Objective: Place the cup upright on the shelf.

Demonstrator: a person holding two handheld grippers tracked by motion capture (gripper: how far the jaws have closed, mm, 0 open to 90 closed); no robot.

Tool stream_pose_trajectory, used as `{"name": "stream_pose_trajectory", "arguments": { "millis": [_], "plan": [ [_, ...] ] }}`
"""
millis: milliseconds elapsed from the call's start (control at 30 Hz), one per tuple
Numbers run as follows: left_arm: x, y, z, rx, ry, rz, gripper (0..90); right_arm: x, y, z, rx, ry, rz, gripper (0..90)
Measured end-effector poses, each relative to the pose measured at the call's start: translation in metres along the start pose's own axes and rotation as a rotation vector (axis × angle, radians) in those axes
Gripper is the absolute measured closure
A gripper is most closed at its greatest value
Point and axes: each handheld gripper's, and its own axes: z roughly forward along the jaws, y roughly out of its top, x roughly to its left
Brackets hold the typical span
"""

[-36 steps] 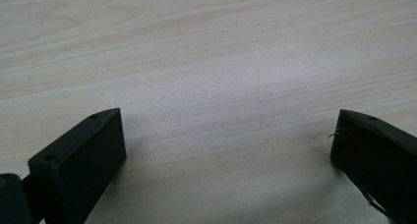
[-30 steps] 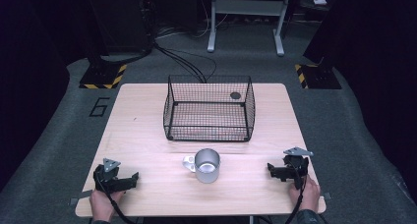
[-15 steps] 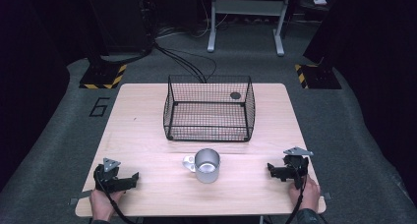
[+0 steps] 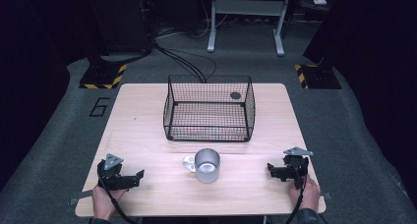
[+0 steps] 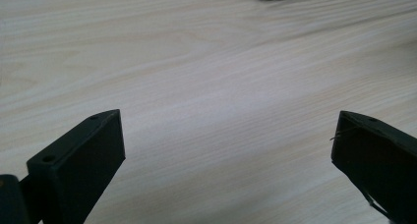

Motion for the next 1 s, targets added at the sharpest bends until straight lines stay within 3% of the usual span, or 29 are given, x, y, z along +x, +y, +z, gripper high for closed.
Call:
{"name": "stream_pose_trajectory", "arguments": {
  "millis": [233, 600, 833, 1000],
  "plan": [
    [-0.011, 0.016, -0.012, -0.042, -0.041, 0.027, 0.0, 0.000, 0.000, 0.000, 0.000, 0.000, 0.000, 0.0],
    [-0.041, 0.048, -0.023, -0.083, -0.131, 0.115, 0.0, 0.000, 0.000, 0.000, 0.000, 0.000, -0.001, 0.0],
    [-0.063, 0.065, -0.021, -0.091, -0.187, 0.188, 0.0, 0.000, 0.000, 0.000, 0.000, 0.001, -0.001, 0.0],
    [-0.075, 0.071, -0.017, -0.098, -0.223, 0.206, 0.0, 0.000, 0.000, 0.000, 0.000, 0.001, -0.001, 0.0]
  ]
}}
